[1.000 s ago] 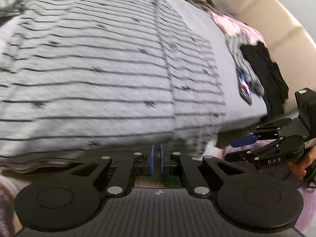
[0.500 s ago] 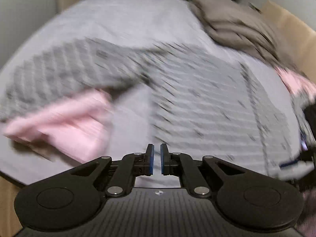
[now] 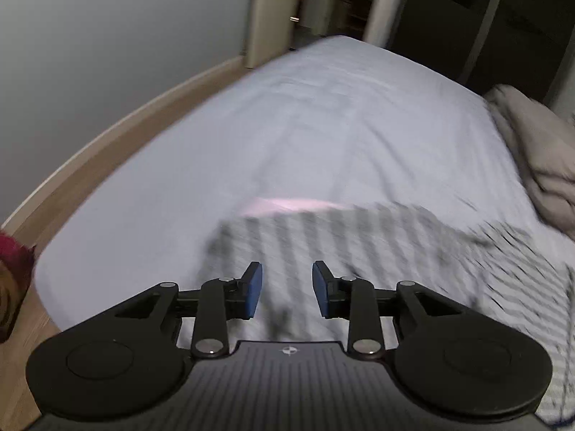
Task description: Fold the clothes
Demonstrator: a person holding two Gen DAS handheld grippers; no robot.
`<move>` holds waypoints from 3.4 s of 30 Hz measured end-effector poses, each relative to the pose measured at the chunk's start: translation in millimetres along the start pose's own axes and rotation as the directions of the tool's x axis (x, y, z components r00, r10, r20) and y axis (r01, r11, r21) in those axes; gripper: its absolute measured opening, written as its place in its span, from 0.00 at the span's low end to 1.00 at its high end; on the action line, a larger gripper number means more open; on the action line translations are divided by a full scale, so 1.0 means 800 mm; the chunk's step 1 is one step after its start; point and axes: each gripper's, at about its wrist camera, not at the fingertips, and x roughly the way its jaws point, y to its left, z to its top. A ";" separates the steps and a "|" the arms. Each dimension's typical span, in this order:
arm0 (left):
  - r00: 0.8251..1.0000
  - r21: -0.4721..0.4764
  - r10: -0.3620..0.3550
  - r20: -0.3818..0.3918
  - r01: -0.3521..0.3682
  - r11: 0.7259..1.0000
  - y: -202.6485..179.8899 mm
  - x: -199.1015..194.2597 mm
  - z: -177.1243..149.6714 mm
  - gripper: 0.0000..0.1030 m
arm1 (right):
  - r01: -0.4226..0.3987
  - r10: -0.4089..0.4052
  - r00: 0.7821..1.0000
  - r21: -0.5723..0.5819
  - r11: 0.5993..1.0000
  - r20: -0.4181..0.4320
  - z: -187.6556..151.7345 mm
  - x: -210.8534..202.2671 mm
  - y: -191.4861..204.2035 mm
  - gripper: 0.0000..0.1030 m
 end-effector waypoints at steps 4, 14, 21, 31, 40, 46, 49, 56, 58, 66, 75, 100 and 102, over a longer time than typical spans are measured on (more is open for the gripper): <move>1.000 -0.091 0.018 -0.015 -0.019 0.996 0.037 0.032 0.000 0.41 | -0.030 0.030 0.999 -0.006 1.000 -0.017 0.014 0.012 0.008 0.64; 0.991 -0.321 -0.107 -0.081 0.076 0.944 0.101 0.072 -0.023 0.37 | -0.068 0.069 0.997 0.023 0.997 -0.026 0.032 0.027 0.010 0.64; 0.998 -0.292 -0.067 0.007 0.066 0.954 0.095 0.032 -0.021 0.06 | -0.080 0.080 0.996 0.001 0.997 -0.025 0.031 0.028 0.019 0.64; 0.997 -0.342 -0.052 -0.051 0.031 0.939 0.099 0.028 -0.025 0.24 | -0.072 0.072 0.997 -0.030 0.997 0.003 0.021 0.017 0.030 0.64; 0.986 -0.410 -0.083 -0.148 0.015 0.912 0.111 0.043 -0.045 0.23 | -0.067 0.067 0.998 -0.024 0.997 0.020 0.015 0.011 0.029 0.64; 0.995 -0.384 -0.035 -0.095 -0.004 0.923 0.097 0.022 -0.037 0.05 | -0.050 0.051 0.998 -0.031 0.998 0.032 0.014 0.007 0.027 0.64; 1.000 -0.340 -0.017 -0.026 0.007 0.941 0.080 -0.001 -0.028 0.04 | -0.053 0.054 0.998 -0.032 0.998 0.033 0.013 0.006 0.027 0.64; 0.979 -0.081 -0.128 0.156 0.142 0.986 -0.011 -0.063 -0.006 0.04 | -0.050 0.051 0.998 -0.044 0.998 0.038 0.013 0.004 0.031 0.64; 0.959 0.008 -0.220 0.179 0.222 0.975 -0.044 -0.081 -0.009 0.04 | -0.043 0.045 0.998 -0.049 0.998 0.040 0.013 0.004 0.031 0.64; 0.861 0.327 -0.487 0.149 0.421 0.846 -0.159 -0.145 -0.046 0.04 | -0.019 0.021 0.999 -0.038 0.999 0.049 0.012 0.000 0.025 0.64; 0.754 0.477 -0.649 -0.098 0.608 0.635 -0.249 -0.159 -0.116 0.04 | 0.008 -0.008 0.997 -0.009 1.000 0.077 0.009 -0.010 0.013 0.64; 0.738 0.681 -0.218 -0.639 0.674 0.287 -0.285 -0.074 -0.334 0.04 | -0.076 0.050 0.994 0.282 0.956 0.097 0.004 0.014 -0.025 0.64; 0.745 0.679 -0.227 -0.627 0.666 0.309 -0.282 -0.074 -0.332 0.07 | -0.071 0.050 0.995 0.268 0.961 0.085 0.004 0.018 -0.019 0.64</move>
